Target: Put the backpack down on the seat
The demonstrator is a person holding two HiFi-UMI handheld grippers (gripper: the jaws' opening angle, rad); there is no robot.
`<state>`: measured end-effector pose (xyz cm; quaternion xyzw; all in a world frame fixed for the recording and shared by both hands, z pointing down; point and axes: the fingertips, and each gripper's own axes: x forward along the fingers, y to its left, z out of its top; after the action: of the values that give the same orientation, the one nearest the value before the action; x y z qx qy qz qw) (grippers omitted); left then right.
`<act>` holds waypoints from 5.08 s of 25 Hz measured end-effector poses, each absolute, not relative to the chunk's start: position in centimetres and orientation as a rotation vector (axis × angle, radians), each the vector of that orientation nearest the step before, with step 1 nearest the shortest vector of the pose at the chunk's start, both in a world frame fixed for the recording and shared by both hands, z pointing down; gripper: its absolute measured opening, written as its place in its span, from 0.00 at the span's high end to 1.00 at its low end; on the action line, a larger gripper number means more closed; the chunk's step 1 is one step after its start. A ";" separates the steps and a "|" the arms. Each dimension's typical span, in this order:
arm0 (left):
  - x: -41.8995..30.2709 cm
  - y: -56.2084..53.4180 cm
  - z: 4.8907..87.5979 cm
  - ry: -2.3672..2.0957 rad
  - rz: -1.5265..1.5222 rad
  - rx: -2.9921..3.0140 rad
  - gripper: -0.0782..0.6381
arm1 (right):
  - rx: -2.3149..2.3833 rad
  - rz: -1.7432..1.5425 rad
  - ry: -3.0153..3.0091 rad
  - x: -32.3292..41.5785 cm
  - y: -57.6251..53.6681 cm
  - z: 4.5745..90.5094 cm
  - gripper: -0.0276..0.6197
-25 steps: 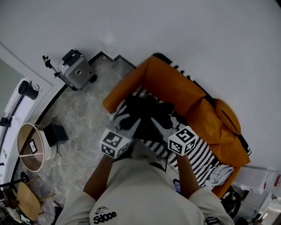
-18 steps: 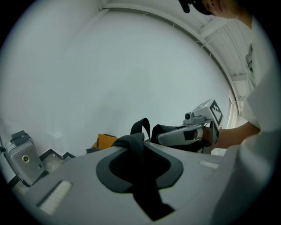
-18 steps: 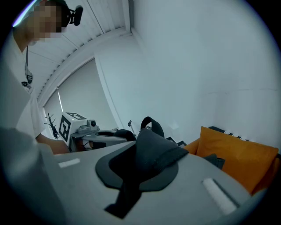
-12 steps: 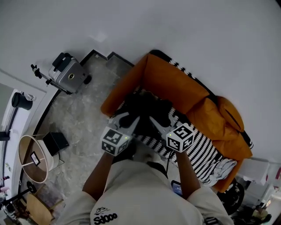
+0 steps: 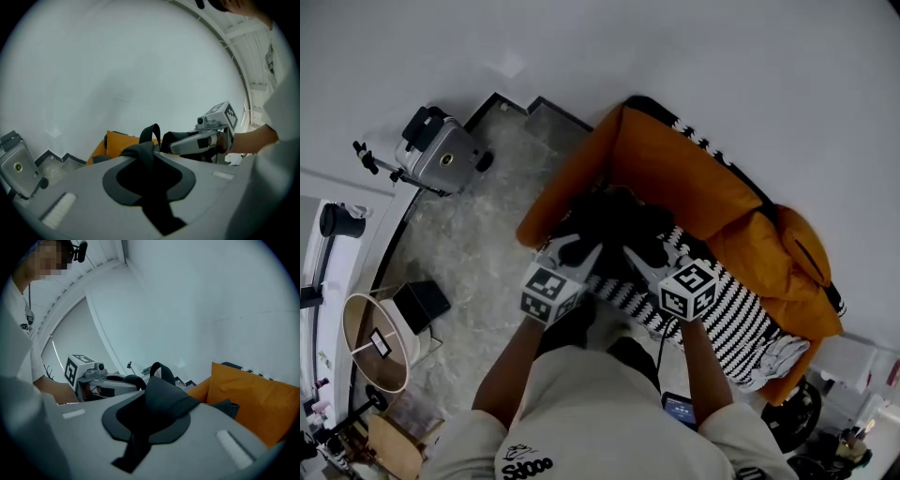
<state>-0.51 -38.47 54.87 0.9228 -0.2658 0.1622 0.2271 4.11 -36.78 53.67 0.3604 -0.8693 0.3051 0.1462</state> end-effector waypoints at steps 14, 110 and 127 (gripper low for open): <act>0.0 -45.1 59.0 -0.704 0.477 2.478 0.80 | 1.041 0.932 -2.466 4.9 -43.6 57.5 0.92; -0.9 -53.4 77.1 -0.935 0.664 2.200 0.41 | 1.216 1.048 -1.979 11.9 -49.7 76.4 0.57; -7.6 -49.1 73.2 -1.059 0.581 2.186 0.42 | 1.369 0.994 -1.991 15.2 -43.9 71.3 0.59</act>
<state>-7.58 -49.09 73.21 0.8302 -0.4024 0.2207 0.3164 15.21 -43.88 71.30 0.5057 -0.7356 0.3673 0.2614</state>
